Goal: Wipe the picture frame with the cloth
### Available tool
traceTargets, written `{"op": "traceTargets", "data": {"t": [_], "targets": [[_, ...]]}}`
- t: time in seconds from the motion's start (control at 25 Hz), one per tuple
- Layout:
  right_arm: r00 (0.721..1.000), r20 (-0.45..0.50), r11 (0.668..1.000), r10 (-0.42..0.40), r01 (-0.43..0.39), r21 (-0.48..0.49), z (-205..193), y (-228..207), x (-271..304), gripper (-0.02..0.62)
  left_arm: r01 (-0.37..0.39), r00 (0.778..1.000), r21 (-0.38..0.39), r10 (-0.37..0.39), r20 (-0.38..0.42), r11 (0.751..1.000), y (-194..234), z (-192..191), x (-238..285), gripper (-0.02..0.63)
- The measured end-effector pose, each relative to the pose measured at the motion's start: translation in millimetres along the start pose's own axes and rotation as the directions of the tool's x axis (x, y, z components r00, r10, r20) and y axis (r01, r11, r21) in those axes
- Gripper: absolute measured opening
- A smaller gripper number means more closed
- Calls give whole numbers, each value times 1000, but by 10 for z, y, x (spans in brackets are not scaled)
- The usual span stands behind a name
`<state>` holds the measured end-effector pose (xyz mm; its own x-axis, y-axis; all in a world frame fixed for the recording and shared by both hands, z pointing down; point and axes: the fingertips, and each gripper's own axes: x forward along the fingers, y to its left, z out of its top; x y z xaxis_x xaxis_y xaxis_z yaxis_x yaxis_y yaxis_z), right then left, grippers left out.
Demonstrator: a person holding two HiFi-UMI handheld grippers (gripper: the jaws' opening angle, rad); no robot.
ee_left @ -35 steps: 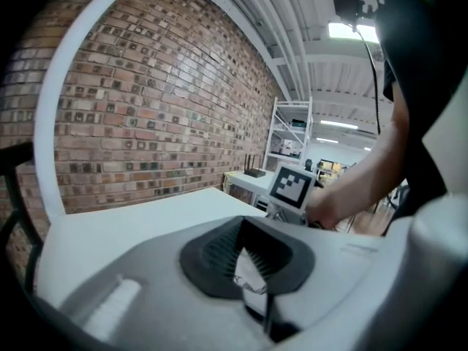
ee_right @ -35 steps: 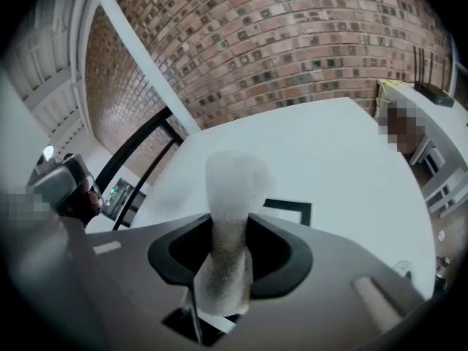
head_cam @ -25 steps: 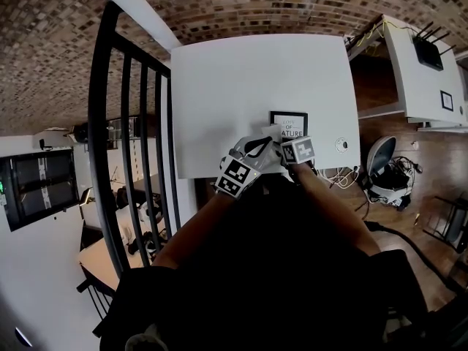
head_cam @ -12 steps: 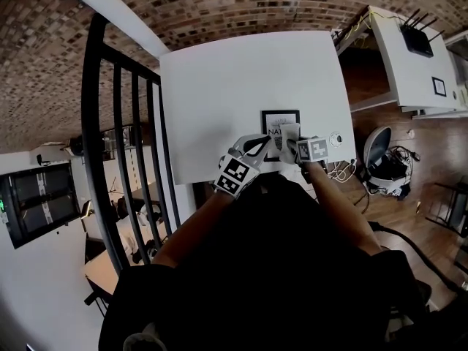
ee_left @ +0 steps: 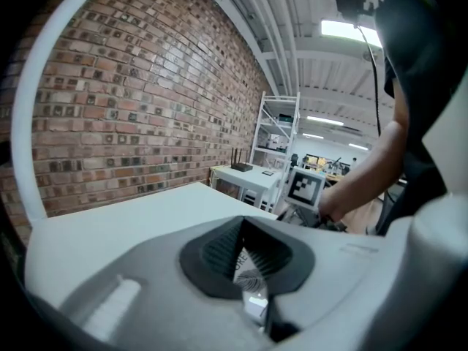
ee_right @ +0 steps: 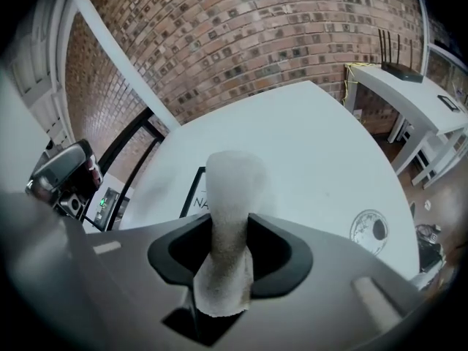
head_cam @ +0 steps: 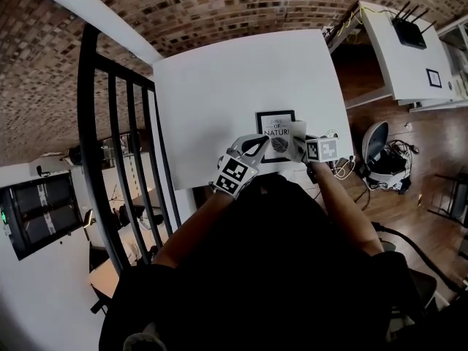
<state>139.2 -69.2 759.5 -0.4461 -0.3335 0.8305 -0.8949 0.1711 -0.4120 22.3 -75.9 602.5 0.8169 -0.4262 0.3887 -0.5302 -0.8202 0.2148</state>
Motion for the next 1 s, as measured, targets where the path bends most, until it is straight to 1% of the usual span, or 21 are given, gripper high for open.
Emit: {"op": "traceTargets", "data": {"t": [0.12, 0.24, 0.32, 0.4, 0.44, 0.56, 0.68, 0.76, 1.0], "targets": [[998, -7, 998, 67, -67, -21, -24, 295, 47, 146, -2, 1000, -9, 2, -13, 1000, 16, -16, -12, 2], [990, -46, 988, 134, -137, -68, -109, 682, 163, 144, -9, 1000, -10, 9, -16, 1000, 43, -45, -34, 2], [982, -71, 981, 177, -182, -70, -162, 981, 193, 144, -19, 999, -4, 18, -26, 1000, 72, -107, -57, 2], [974, -117, 979, 193, -200, -48, -201, 1253, 135, 144, -24, 999, -2, 24, -42, 1000, 95, -171, -78, 2], [970, -143, 977, 194, -205, -59, -252, 1321, 166, 145, -20, 998, -11, 19, -51, 1000, 85, -190, -83, 2], [963, -187, 968, 192, -217, -124, -382, 1406, 307, 145, -16, 996, -21, 14, -85, 1000, 88, -286, -42, 2], [967, -175, 954, 185, -219, -202, -375, 1458, 384, 146, -11, 991, -18, 9, -131, 1000, 115, -394, 10, 2], [970, -180, 957, 164, -200, -208, -431, 1392, 404, 146, -4, 989, -26, 0, -150, 1000, 105, -434, 36, 2], [979, -178, 976, 105, -136, -173, -552, 1121, 353, 147, 1, 980, -48, -11, -199, 999, 92, -560, 110, 2]]}}
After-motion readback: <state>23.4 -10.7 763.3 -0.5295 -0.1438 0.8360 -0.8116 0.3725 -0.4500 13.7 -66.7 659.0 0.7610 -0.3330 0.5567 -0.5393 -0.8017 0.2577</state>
